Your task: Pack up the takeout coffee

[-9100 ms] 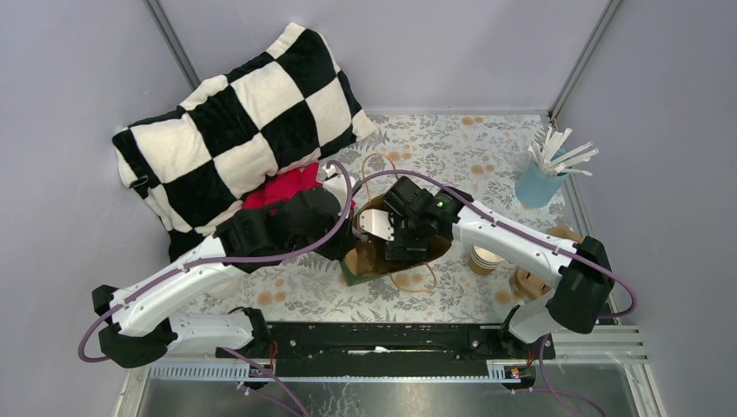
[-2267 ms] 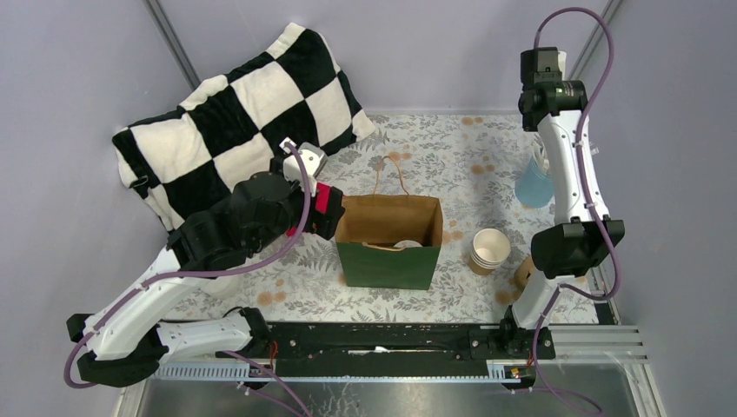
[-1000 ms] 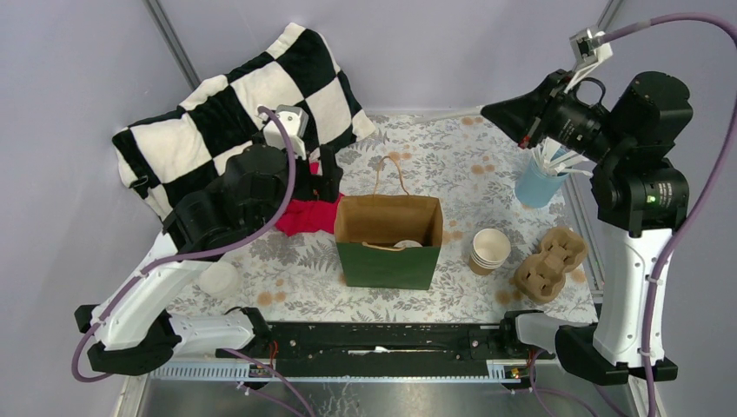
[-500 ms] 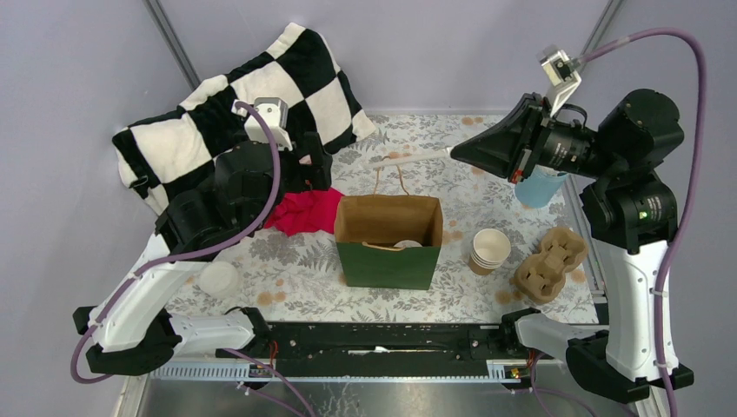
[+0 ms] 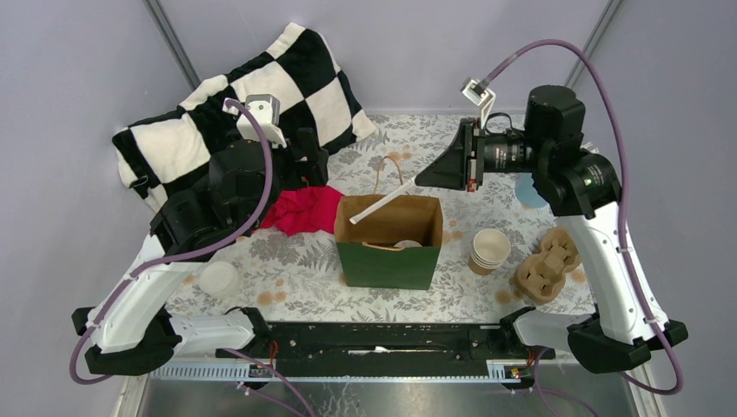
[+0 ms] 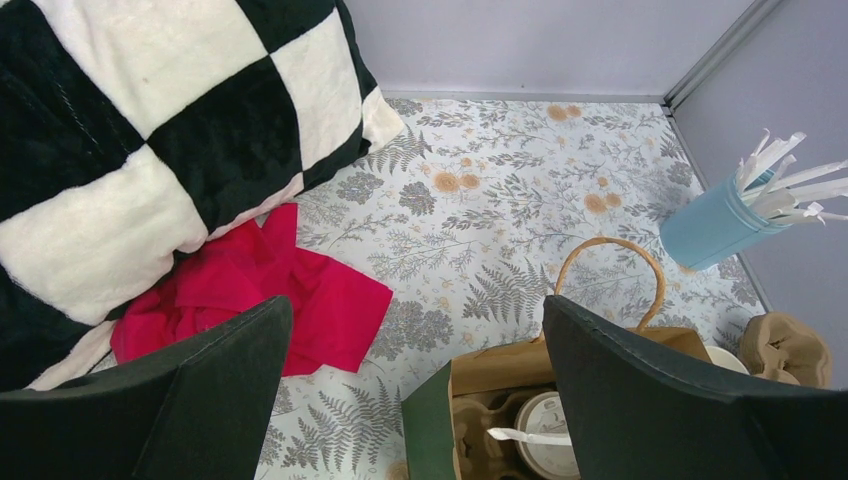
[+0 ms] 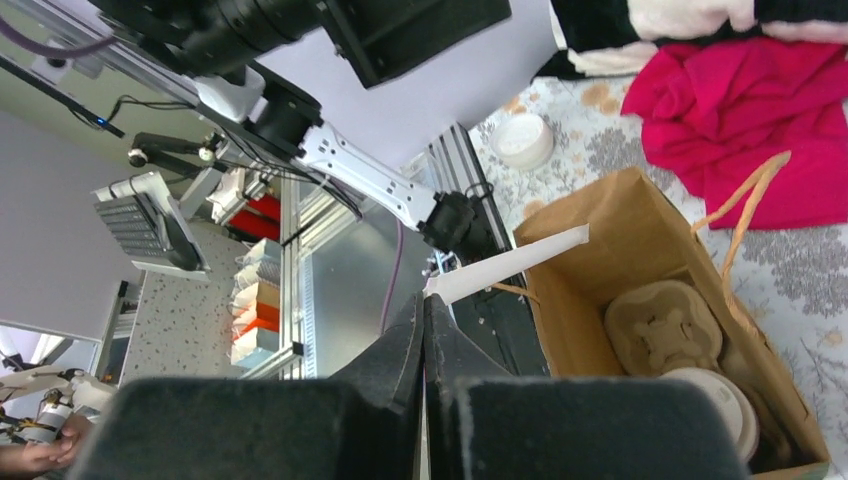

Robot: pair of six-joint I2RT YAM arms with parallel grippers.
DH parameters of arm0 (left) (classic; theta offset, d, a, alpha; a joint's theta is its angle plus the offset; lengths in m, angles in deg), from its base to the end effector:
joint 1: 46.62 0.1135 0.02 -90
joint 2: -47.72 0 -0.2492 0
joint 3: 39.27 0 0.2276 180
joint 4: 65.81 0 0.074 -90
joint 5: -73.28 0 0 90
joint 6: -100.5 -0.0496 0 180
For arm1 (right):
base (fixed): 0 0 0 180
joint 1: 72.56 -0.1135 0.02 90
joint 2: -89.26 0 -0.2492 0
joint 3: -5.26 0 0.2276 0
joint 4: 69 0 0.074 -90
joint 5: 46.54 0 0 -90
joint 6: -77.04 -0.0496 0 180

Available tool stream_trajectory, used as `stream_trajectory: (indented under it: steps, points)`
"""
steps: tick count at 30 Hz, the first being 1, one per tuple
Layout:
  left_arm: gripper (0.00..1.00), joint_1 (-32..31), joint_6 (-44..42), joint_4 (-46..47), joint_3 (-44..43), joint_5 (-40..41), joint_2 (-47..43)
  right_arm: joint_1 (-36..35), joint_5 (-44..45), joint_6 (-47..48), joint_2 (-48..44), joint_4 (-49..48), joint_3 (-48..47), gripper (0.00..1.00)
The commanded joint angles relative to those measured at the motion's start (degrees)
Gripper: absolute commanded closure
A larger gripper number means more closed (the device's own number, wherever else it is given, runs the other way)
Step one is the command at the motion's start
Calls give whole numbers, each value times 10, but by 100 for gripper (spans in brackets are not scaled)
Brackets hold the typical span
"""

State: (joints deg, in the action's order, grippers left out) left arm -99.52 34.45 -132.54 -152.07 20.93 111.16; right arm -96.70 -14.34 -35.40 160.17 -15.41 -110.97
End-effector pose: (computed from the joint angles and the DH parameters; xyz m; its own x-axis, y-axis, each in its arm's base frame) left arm 0.1236 -0.1133 0.4753 -0.2782 -0.1650 -0.9463 0.1826 0.9581 -0.2208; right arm 0.1634 0.1192 0.4964 -0.4962 0.0005 -0.8682 -0.8576 0.1554 0.4902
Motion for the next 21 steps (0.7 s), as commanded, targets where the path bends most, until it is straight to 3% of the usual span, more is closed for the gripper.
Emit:
stream_trajectory:
  steps: [1,10,19,21]
  points:
    - [1,3,15,11,-1,8,-6,-23,31,55,8,45,17,100]
    - [1,2,49,11,25,6,-24,-85,129,127,69,53,33,100]
    - [1,2,64,13,38,15,-37,-105,172,56,63,-136,155,100]
    - [1,3,58,17,35,17,-36,-107,187,39,69,-140,171,82]
